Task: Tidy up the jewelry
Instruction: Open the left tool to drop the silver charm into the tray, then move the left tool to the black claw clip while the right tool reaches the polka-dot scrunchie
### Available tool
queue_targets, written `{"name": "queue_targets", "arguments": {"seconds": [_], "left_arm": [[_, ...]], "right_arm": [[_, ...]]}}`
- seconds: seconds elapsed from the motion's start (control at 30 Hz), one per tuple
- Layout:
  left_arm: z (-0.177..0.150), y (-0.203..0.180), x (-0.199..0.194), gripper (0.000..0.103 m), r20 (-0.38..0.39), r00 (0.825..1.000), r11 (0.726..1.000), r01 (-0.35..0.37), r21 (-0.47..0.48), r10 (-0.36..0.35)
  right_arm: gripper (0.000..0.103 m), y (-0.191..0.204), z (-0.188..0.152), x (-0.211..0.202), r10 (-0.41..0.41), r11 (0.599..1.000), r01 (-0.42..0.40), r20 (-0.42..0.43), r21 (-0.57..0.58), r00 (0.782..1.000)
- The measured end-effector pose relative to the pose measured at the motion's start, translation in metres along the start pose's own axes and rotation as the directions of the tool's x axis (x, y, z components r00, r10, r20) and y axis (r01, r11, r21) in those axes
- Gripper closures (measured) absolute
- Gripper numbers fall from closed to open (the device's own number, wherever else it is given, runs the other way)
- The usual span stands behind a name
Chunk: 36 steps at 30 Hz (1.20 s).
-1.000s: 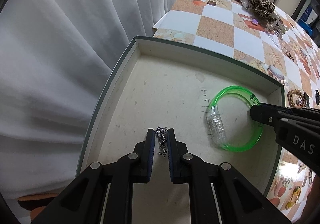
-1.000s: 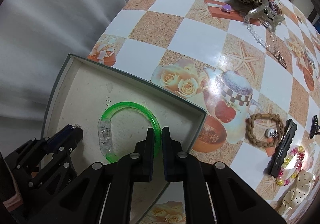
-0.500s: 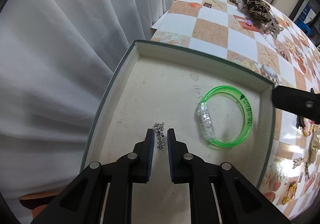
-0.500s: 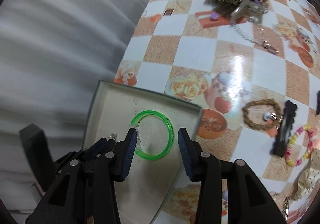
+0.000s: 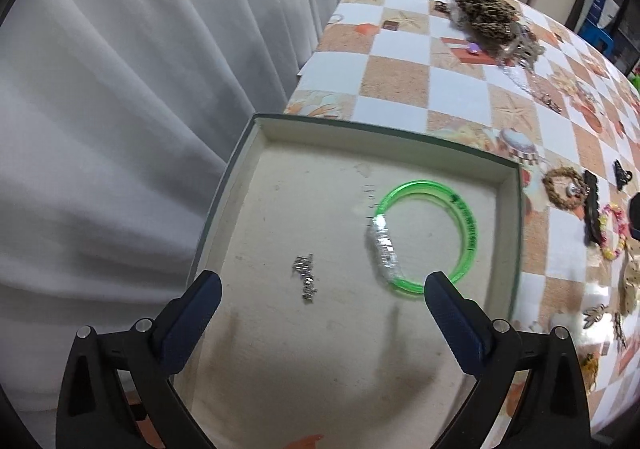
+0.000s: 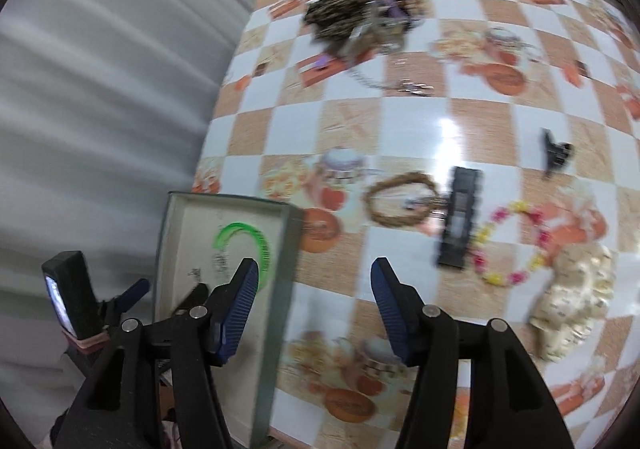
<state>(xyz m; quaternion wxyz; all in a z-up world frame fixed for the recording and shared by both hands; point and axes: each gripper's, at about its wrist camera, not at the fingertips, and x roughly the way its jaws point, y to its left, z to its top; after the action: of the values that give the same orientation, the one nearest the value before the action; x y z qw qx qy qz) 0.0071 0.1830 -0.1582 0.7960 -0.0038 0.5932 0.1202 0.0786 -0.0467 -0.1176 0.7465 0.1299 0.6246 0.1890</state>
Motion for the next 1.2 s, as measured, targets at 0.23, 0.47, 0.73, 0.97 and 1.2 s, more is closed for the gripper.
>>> {"name": "queue_targets", "arguments": {"seconds": [0.23, 0.47, 0.73, 0.97, 1.2], "left_arm": [[0.013, -0.035, -0.019, 0.000, 0.030, 0.999, 0.997, 0.033, 0.071, -0.035], [0.027, -0.090, -0.033, 0.000, 0.056, 0.995, 0.985, 0.075, 0.156, -0.085], [0.037, -0.146, -0.030, 0.000, 0.038, 0.988, 0.964, 0.137, 0.230, -0.149], [0.045, -0.174, -0.021, 0.000, 0.014, 0.985, 0.948, 0.162, 0.274, -0.172], [0.057, -0.204, -0.020, 0.000, 0.005, 0.975, 0.928, 0.209, 0.310, -0.221]], "right_arm": [[0.018, -0.061, -0.011, -0.039, -0.048, 0.992, 0.039, 0.070, 0.123, 0.996], [0.017, -0.125, -0.029, -0.074, -0.102, 0.966, 0.069, 0.124, 0.250, 0.987], [0.017, -0.183, -0.048, -0.090, -0.179, 0.927, 0.142, 0.074, 0.348, 0.981], [0.017, -0.209, -0.058, -0.087, -0.194, 0.908, 0.161, 0.049, 0.387, 0.980], [0.017, -0.217, -0.058, -0.084, -0.196, 0.910, 0.167, 0.039, 0.381, 0.980]]}}
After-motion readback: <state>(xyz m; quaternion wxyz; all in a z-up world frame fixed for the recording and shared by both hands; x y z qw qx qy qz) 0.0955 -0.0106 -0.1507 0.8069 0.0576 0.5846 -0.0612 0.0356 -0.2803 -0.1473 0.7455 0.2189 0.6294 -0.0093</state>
